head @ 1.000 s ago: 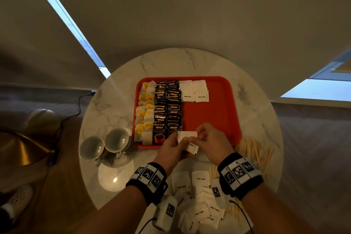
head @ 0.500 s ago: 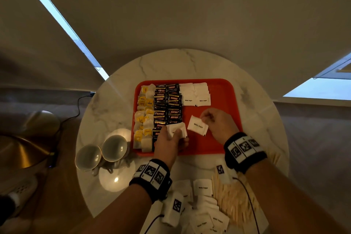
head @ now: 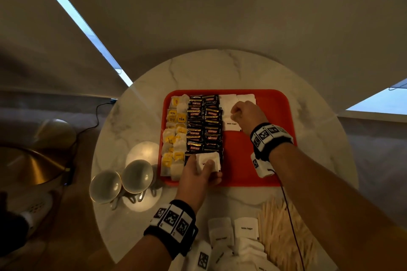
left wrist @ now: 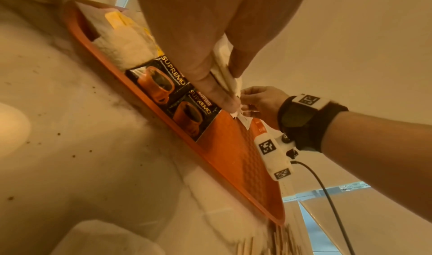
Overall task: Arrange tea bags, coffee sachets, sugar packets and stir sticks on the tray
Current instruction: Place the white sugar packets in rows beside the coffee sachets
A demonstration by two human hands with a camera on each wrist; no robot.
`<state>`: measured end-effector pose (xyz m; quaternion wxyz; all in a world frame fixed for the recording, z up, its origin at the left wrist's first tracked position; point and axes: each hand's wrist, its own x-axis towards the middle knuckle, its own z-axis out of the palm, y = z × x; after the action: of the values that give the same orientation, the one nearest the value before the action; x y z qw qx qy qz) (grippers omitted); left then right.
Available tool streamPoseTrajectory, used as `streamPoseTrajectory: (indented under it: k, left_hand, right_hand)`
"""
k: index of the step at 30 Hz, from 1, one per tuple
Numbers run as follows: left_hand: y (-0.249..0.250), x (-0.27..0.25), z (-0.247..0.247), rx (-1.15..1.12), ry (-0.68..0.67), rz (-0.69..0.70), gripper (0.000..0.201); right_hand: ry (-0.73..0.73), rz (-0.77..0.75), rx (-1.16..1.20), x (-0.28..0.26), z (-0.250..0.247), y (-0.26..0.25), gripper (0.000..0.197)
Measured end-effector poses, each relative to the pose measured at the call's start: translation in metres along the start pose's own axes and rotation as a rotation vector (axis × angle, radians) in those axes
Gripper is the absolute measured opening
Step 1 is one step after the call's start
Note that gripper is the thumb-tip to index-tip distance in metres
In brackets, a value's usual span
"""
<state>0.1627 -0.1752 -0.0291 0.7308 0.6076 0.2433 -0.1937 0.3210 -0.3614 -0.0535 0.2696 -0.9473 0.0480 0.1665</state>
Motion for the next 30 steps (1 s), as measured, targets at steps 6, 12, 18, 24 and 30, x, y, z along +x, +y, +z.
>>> streamPoseTrajectory:
  k: [6,12,18,24,30]
  left_hand:
    - [0.004,0.008,0.003,-0.079,0.024,-0.07,0.025]
    - [0.008,0.008,0.003,-0.051,-0.014,-0.035,0.026]
    - [0.015,0.017,0.008,-0.029,0.016,0.032,0.018]
    - [0.018,0.027,0.022,0.022,0.034,0.075,0.017]
    - [0.016,0.029,0.022,-0.003,0.079,0.038,0.017]
  right_hand:
    - [0.036,-0.066,-0.152,-0.012,0.016,0.01,0.034]
    - [0.05,-0.07,-0.126,-0.014,0.019,0.009,0.034]
    - [0.045,-0.078,0.184,-0.068,-0.001,-0.005,0.029]
    - [-0.125,-0.051,0.518,-0.108,0.008,-0.003,0.007]
    - [0.038,0.139,0.48,-0.079,0.002,0.044,0.013]
